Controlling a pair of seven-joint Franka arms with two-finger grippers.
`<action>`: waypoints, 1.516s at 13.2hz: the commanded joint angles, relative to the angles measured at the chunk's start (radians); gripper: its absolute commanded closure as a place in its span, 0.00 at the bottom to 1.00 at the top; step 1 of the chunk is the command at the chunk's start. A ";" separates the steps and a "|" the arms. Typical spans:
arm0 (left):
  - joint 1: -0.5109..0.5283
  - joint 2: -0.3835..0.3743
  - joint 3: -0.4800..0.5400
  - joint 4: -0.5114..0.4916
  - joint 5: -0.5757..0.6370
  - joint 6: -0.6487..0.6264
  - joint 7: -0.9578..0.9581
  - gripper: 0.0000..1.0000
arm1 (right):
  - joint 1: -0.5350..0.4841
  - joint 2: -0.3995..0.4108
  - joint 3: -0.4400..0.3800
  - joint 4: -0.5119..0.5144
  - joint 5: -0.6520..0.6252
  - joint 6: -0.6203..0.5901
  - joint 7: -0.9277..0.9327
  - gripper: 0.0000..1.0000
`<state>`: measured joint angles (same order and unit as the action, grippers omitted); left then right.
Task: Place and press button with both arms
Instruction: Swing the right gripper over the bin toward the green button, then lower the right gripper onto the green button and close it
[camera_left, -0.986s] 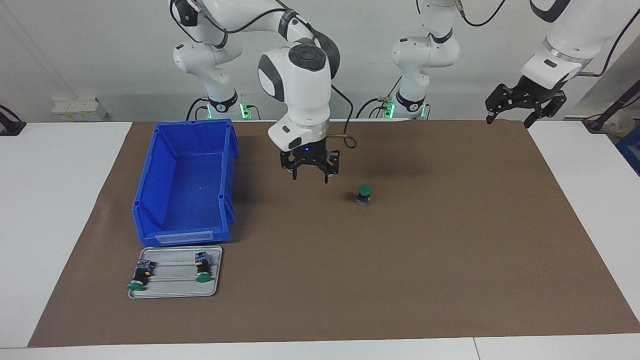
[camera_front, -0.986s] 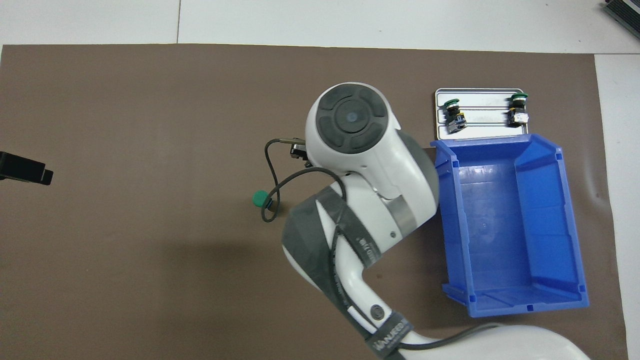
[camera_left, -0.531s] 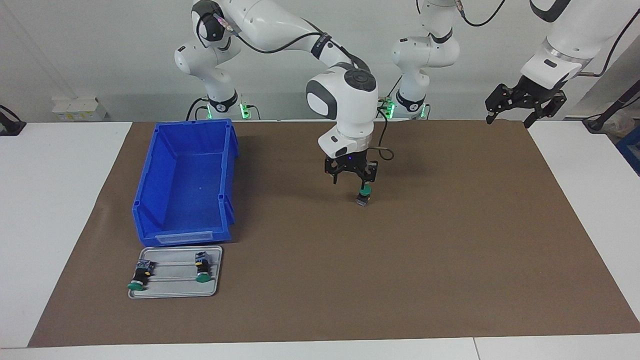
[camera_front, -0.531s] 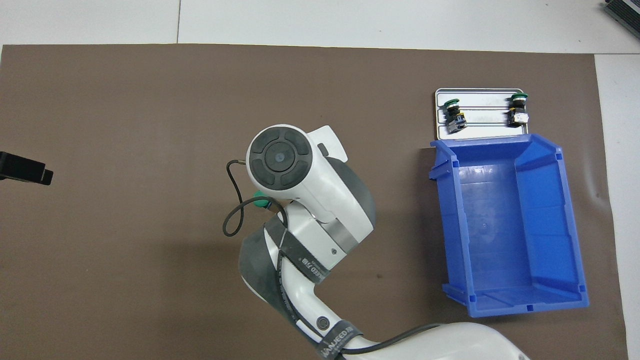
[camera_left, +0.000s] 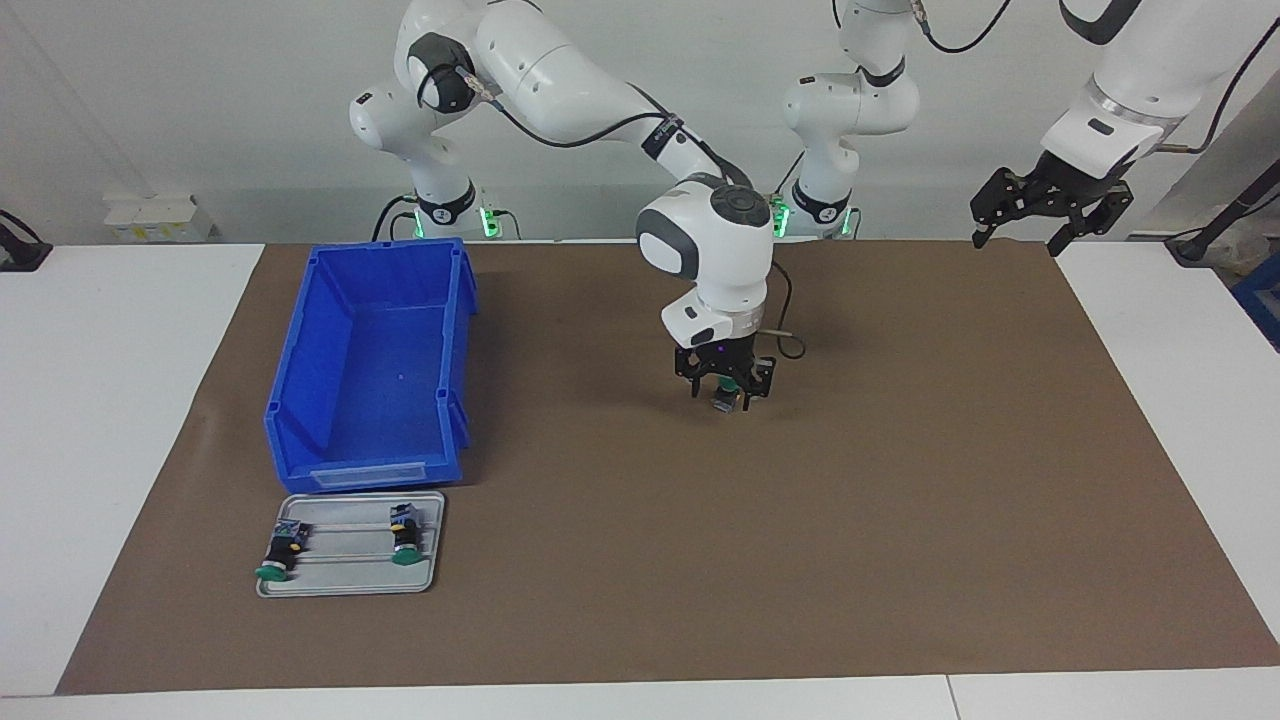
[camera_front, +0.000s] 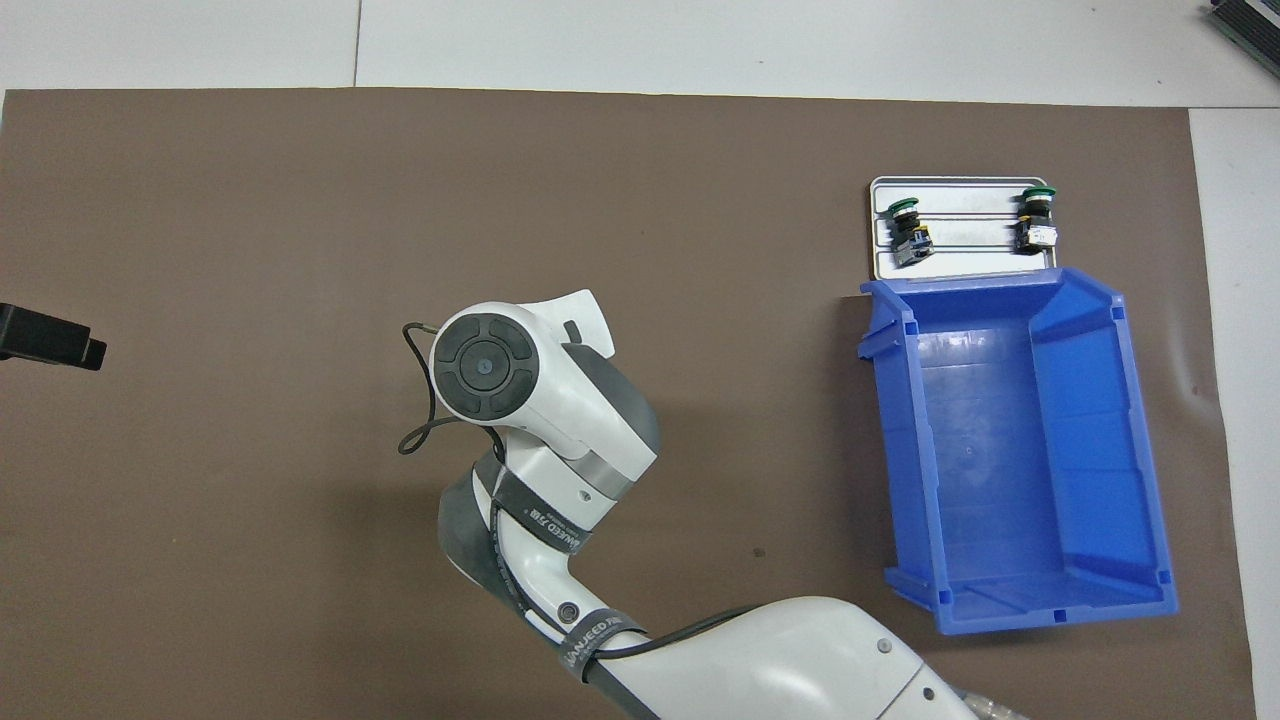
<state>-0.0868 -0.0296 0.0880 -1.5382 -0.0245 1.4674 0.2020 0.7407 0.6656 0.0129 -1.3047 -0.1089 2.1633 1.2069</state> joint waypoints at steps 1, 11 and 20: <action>0.012 -0.029 -0.007 -0.031 -0.009 -0.002 0.002 0.00 | 0.023 0.055 -0.004 0.053 -0.041 0.029 0.025 0.17; 0.012 -0.029 -0.007 -0.031 -0.009 -0.002 0.002 0.00 | 0.032 0.045 -0.001 -0.016 -0.092 0.001 0.022 0.18; 0.012 -0.030 -0.007 -0.031 -0.009 -0.002 0.002 0.00 | 0.046 0.055 0.001 -0.038 -0.074 0.021 0.033 0.22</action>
<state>-0.0868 -0.0297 0.0880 -1.5382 -0.0245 1.4670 0.2020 0.7867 0.7218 0.0133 -1.3334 -0.1775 2.1668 1.2085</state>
